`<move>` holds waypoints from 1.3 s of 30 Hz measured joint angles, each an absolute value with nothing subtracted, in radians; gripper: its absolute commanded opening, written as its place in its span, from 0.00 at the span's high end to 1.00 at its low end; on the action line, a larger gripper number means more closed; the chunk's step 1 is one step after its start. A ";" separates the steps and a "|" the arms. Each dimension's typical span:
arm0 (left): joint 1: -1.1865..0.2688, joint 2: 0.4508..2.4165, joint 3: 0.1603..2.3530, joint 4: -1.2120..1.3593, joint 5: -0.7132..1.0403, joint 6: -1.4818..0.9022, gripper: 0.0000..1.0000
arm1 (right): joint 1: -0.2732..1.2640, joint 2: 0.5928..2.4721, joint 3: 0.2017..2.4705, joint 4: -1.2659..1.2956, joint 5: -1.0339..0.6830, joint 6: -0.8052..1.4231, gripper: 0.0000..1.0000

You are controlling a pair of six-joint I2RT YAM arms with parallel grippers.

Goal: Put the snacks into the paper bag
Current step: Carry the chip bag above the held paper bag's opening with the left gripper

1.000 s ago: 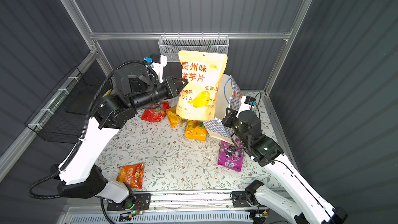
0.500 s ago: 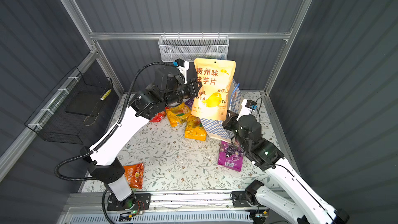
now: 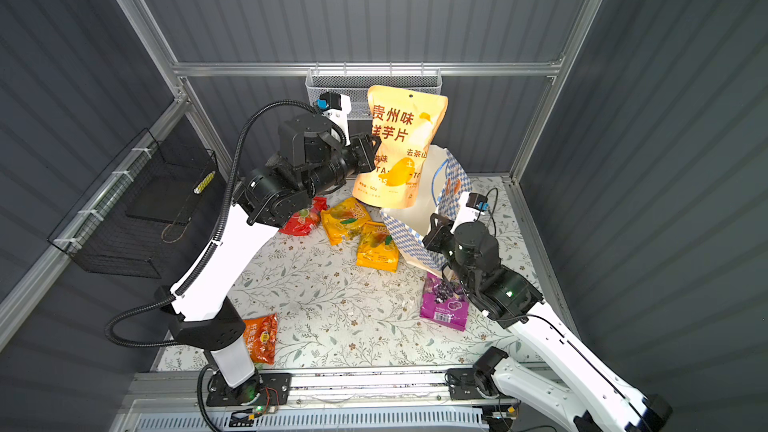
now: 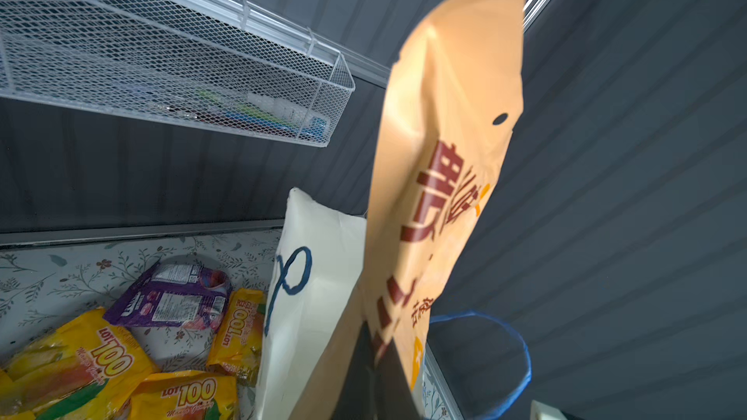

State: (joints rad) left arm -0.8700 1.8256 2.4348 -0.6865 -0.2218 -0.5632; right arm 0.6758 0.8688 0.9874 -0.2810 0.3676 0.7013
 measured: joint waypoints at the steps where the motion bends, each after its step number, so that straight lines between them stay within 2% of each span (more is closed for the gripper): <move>1: -0.870 1.839 2.444 -0.688 -0.221 -0.560 1.00 | 0.678 0.871 0.987 -0.279 0.368 0.699 1.00; 18: -0.932 1.769 2.219 -0.851 -0.326 -0.604 1.00 | 0.712 0.910 0.989 -0.213 0.435 0.685 1.00; 30: -0.934 1.721 2.162 -0.943 -0.437 -0.715 1.00 | 0.751 0.950 0.980 -0.138 0.486 0.675 1.00; 39: -0.934 1.735 2.119 -0.950 -0.435 -0.785 1.00 | 0.796 0.994 0.979 -0.097 0.501 0.650 1.00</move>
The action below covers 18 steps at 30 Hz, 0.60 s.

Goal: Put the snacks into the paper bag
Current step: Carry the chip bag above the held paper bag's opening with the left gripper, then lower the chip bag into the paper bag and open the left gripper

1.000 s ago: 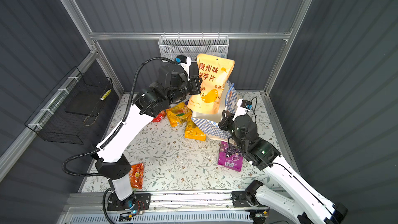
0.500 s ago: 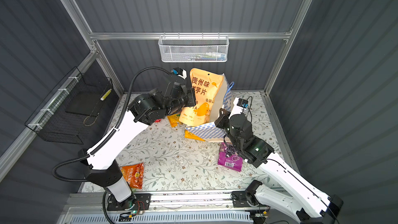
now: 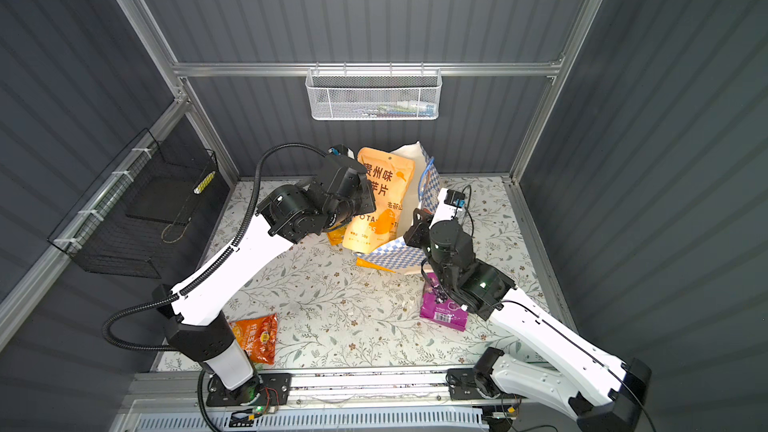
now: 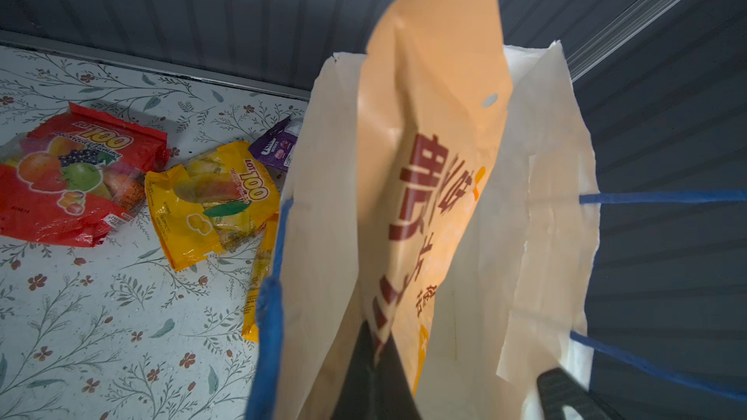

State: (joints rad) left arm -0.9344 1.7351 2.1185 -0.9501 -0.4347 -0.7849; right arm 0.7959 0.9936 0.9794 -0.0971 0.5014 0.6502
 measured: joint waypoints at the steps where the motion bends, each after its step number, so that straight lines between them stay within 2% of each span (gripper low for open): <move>1: -0.934 1.749 2.131 -0.950 -0.433 -0.799 1.00 | 0.802 0.994 0.979 -0.095 0.503 0.648 1.00; 9: -0.934 1.898 2.277 -0.941 -0.403 -0.908 1.00 | 0.838 1.005 0.978 -0.066 0.521 0.643 1.00; 14: -0.934 1.907 2.272 -0.917 -0.384 -0.951 1.00 | 0.839 1.005 0.968 -0.049 0.522 0.644 1.00; 18: -0.934 1.892 2.181 -0.854 -0.358 -0.963 1.00 | 0.839 1.005 0.966 -0.035 0.515 0.640 1.00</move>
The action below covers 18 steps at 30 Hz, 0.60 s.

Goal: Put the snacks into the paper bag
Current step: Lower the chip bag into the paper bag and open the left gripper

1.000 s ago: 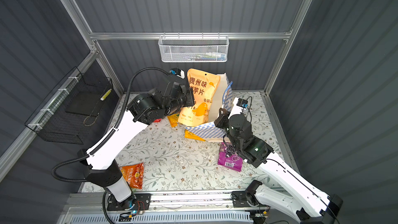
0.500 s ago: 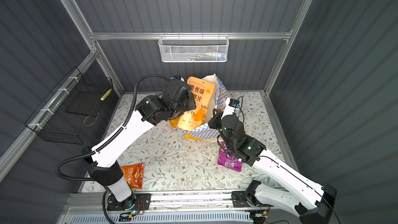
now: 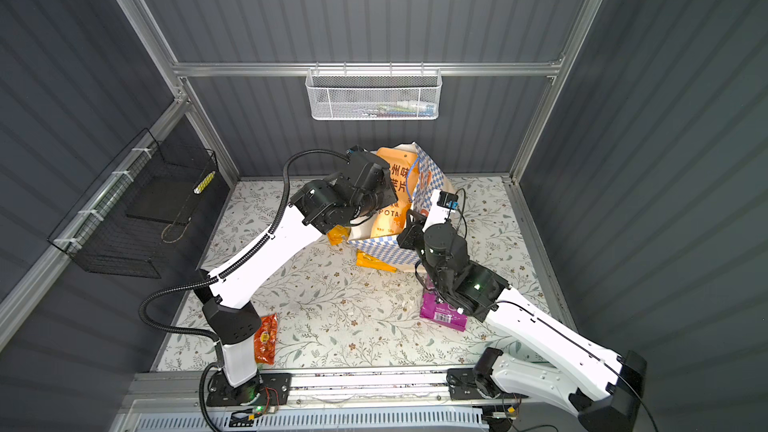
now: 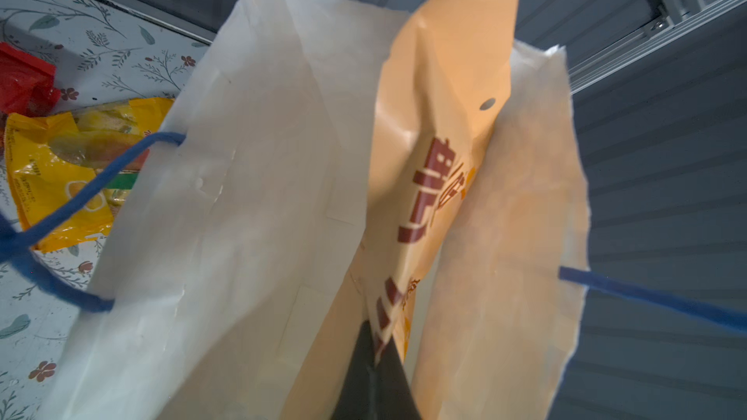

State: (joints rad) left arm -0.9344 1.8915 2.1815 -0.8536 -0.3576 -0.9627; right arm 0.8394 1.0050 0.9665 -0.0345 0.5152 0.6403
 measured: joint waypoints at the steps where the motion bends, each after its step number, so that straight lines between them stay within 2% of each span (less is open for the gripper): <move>1: -0.934 1.891 2.150 -0.841 -0.348 -0.963 1.00 | 0.839 1.004 0.966 -0.030 0.509 0.638 1.00; 9: -0.933 1.892 1.990 -0.801 -0.301 -0.974 0.99 | 0.839 0.983 0.960 -0.018 0.455 0.630 1.00; 11: -0.930 1.892 1.989 -0.791 -0.286 -0.974 0.95 | 0.837 0.978 0.953 -0.014 0.448 0.632 1.00; 13: -0.926 1.893 1.990 -0.771 -0.268 -0.974 0.81 | 0.830 0.973 0.943 -0.013 0.440 0.638 1.00; 14: -0.919 1.895 1.990 -0.764 -0.257 -0.976 0.68 | 0.823 0.971 0.939 -0.015 0.433 0.645 1.00; 18: -0.902 1.896 1.991 -0.755 -0.217 -0.954 0.31 | 0.789 0.969 0.925 -0.021 0.407 0.670 1.00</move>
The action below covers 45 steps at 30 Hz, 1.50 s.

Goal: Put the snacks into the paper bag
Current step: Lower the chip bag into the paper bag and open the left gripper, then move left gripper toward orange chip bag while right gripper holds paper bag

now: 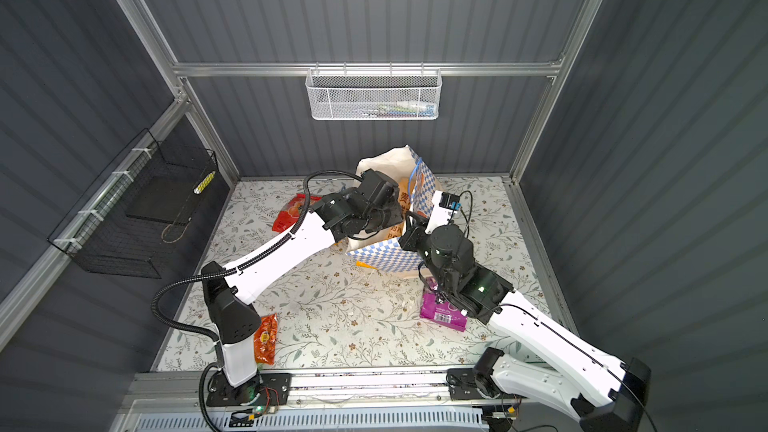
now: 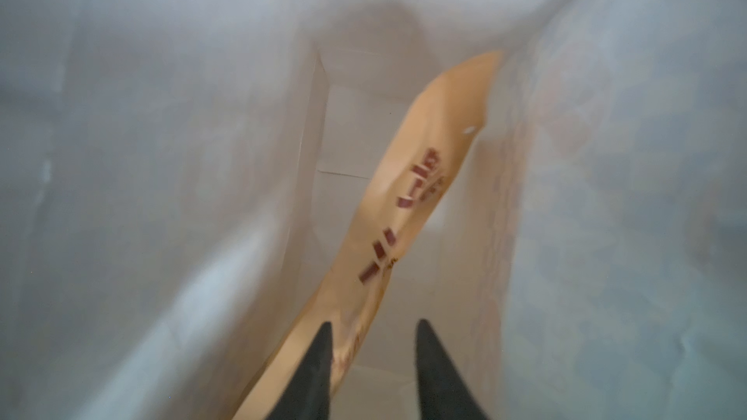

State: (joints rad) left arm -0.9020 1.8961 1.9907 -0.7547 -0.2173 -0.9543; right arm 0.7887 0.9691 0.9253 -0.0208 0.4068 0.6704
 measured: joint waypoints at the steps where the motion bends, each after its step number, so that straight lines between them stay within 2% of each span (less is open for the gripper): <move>1: -0.899 1.896 1.991 -0.749 -0.213 -0.942 0.23 | 0.781 0.968 0.923 -0.023 0.401 0.674 1.00; 3: -0.895 1.888 1.988 -0.732 -0.207 -0.905 0.07 | 0.764 0.967 0.922 -0.024 0.388 0.680 1.00; 5: -0.891 1.861 1.974 -0.719 -0.198 -0.863 0.01 | 0.743 0.960 0.921 -0.028 0.373 0.685 1.00; 19: -0.888 1.560 1.999 -0.736 -0.085 -0.567 0.00 | 0.639 0.943 0.916 -0.055 0.244 0.697 1.00; 28: -0.888 1.246 1.697 -0.843 -0.245 -0.558 0.00 | 0.587 0.941 0.934 -0.089 0.138 0.664 1.00; 36: -0.888 0.996 1.251 -0.951 -0.432 -0.720 0.00 | 0.577 0.941 0.934 -0.103 0.068 0.643 1.00; 45: -0.847 0.911 0.917 -0.999 -0.487 -0.953 0.00 | 0.575 0.926 0.934 -0.125 0.028 0.622 1.00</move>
